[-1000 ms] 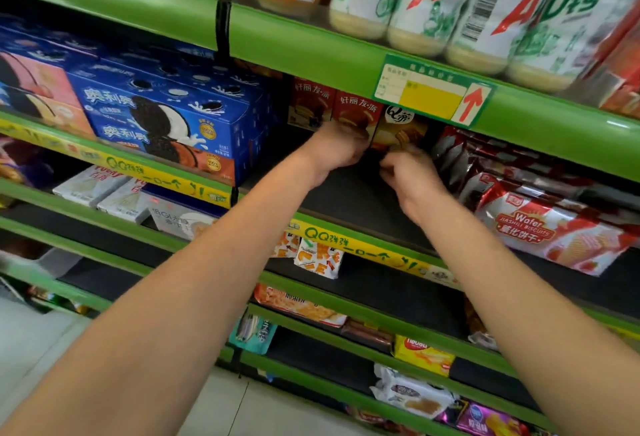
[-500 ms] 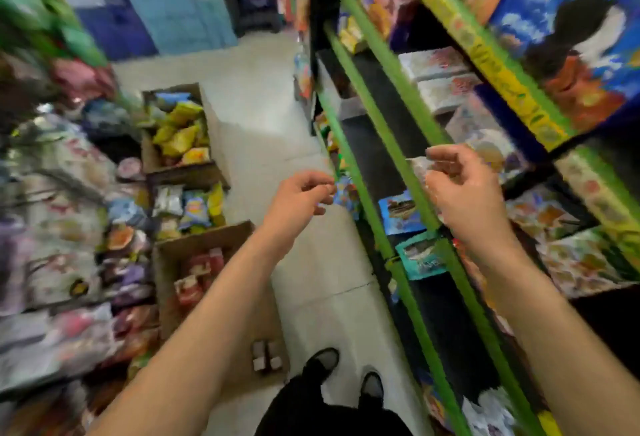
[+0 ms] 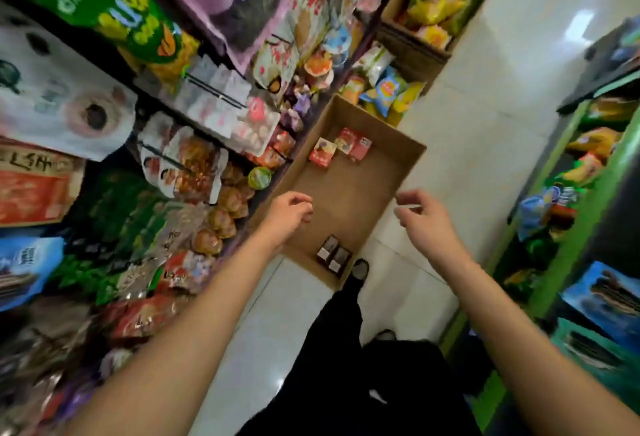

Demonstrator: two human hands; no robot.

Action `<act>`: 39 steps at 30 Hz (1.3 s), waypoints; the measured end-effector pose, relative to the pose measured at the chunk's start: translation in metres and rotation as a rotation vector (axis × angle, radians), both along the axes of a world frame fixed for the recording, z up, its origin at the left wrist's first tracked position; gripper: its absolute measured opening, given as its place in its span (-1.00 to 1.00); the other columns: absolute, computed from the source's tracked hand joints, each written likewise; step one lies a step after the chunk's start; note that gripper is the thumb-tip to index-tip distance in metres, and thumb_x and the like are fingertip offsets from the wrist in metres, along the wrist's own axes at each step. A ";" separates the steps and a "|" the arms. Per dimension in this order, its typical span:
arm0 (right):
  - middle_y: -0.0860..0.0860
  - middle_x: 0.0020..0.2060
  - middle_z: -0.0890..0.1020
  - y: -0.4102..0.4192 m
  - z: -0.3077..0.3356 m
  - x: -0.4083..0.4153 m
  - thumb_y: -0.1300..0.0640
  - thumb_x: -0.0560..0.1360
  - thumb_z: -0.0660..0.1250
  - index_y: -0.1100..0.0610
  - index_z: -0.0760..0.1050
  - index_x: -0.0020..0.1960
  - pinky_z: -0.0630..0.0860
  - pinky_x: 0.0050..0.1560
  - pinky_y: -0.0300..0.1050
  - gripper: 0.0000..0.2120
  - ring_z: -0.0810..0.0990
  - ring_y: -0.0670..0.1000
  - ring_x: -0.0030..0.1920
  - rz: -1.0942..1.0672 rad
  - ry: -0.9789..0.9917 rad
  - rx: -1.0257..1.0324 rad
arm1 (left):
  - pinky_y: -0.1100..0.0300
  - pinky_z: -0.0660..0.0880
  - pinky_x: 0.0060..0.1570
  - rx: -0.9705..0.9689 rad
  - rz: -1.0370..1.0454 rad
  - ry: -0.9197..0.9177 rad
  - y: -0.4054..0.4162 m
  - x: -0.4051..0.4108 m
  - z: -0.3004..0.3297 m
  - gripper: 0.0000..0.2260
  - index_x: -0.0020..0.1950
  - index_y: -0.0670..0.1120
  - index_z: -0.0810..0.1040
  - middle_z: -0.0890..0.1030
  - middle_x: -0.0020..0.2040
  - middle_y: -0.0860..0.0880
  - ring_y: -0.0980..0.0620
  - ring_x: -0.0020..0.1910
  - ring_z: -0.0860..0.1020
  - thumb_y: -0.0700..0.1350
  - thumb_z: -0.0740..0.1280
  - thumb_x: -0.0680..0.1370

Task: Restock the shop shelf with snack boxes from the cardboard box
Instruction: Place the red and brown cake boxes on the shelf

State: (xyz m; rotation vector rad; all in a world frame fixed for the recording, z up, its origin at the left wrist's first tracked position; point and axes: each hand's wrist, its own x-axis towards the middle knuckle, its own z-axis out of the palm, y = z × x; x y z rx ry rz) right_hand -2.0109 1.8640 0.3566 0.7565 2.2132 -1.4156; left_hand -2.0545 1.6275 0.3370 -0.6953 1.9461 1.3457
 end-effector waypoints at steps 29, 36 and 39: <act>0.06 -0.15 0.55 -0.133 -0.573 -0.093 0.11 0.55 0.27 0.12 0.47 0.03 0.44 -0.30 -0.16 -0.90 0.51 0.01 -0.16 0.681 -0.710 -0.013 | -0.02 0.53 0.18 -0.377 0.067 -0.409 -0.146 -0.047 -0.578 -0.51 0.47 0.00 0.33 0.60 0.23 -0.05 -0.07 0.05 0.62 0.15 0.26 0.60; 0.04 0.10 0.48 -0.133 -0.615 -0.074 0.03 0.67 0.09 0.15 0.49 0.26 0.35 -0.30 -0.10 -0.69 0.42 -0.04 -0.02 0.695 -0.955 0.068 | 0.22 0.59 -0.32 -0.067 0.200 -0.504 -0.142 -0.052 -0.606 -0.61 0.12 -0.07 0.60 0.72 -0.16 -0.08 0.01 -0.31 0.68 0.23 0.24 0.59; -0.01 -0.03 0.55 -0.129 -0.622 -0.059 -0.13 0.65 0.12 0.11 0.51 0.19 0.31 -0.48 -0.17 -0.63 0.44 -0.10 -0.18 0.544 -1.018 0.030 | 0.28 0.55 -0.48 0.062 0.085 -0.564 -0.098 -0.026 -0.609 -0.68 -0.01 -0.15 0.56 0.68 -0.30 -0.09 0.06 -0.44 0.64 0.09 0.21 0.64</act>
